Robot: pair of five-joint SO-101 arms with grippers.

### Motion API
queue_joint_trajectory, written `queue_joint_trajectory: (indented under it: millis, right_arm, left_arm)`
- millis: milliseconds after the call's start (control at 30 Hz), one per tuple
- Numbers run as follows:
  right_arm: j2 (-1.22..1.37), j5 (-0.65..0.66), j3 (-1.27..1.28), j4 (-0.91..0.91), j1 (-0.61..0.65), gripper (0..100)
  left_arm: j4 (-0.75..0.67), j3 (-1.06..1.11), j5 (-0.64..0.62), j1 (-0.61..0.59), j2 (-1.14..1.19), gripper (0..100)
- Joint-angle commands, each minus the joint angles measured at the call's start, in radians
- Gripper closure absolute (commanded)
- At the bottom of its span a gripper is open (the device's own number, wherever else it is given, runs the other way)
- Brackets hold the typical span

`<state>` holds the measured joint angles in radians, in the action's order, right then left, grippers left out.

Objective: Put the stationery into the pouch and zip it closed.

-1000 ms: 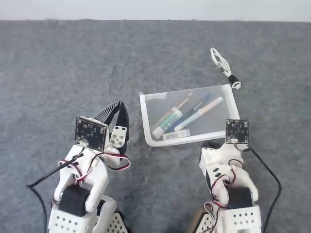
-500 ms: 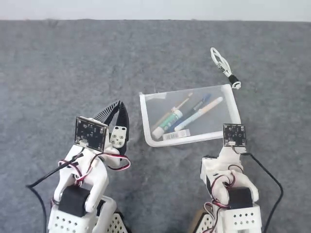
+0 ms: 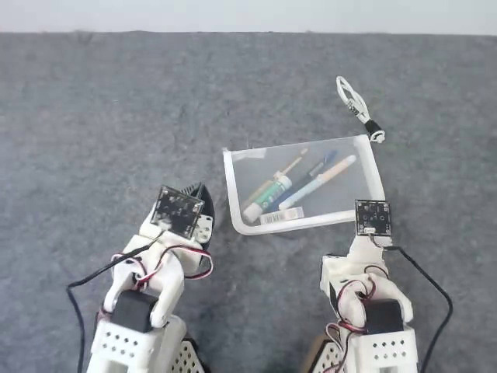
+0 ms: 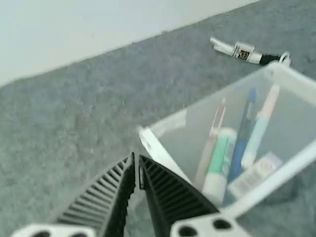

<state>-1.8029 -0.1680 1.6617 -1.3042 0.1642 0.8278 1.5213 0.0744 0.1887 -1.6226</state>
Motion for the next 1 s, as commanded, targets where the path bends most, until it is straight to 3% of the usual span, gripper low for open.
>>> queue_joint_trajectory:
  millis: [0, 467, 767, 967]
  right_arm:
    - [-0.012, -0.015, 0.021, -0.005, -0.008, 99.1]
    - [-0.012, -0.015, 0.021, -0.005, -0.005, 99.1]
    - [-0.012, -0.015, 0.021, -0.005, -0.005, 99.1]
    - [-0.012, -0.015, 0.021, -0.005, -0.005, 99.1]
  left_arm:
    - [-0.008, 0.03, -0.021, -0.005, -0.015, 99]
    - [-0.025, 0.171, -0.02, -0.158, -0.011, 99]
    - [0.161, 0.171, -0.017, -0.173, -0.014, 99]
    - [0.173, 0.17, -0.021, -0.239, -0.014, 99]
